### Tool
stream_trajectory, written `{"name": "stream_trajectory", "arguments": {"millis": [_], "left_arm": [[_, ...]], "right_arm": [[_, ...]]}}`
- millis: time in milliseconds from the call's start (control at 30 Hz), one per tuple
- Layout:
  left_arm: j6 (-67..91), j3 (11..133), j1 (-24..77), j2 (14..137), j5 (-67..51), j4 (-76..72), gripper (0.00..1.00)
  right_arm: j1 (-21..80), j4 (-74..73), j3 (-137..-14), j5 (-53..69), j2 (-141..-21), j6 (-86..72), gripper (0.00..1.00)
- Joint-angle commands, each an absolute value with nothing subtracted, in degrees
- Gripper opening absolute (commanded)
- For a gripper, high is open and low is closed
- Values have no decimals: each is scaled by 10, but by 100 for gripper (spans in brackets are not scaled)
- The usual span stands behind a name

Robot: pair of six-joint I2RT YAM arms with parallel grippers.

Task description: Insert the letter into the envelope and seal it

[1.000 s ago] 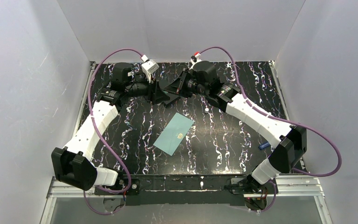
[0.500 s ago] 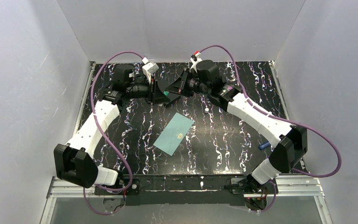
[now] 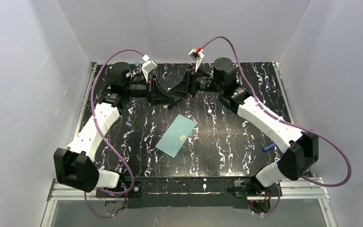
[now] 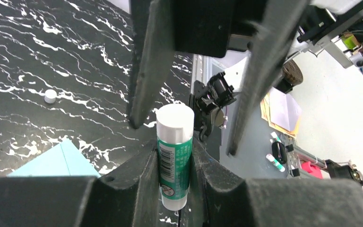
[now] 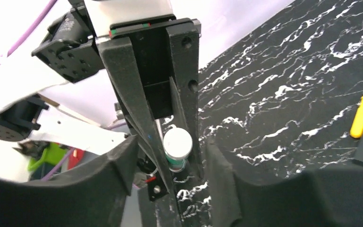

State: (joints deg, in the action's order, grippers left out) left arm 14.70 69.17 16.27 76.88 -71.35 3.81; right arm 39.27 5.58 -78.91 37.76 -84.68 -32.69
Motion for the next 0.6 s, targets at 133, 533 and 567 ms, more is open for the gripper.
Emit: {"name": "stream_trajectory", "arguments": {"millis": [133,533,567], "left_arm": [[108,682,162,742,-631,-4,0],[5,735,162,763,-560,133,0],[3,737,162,763,-556,143,0]], "right_arm": [[419,-142,-902,84,-863,-450,85],[482,-179,-959,4,-914,-486,53],[487,-181,-966,3,-918,-479,50]]}}
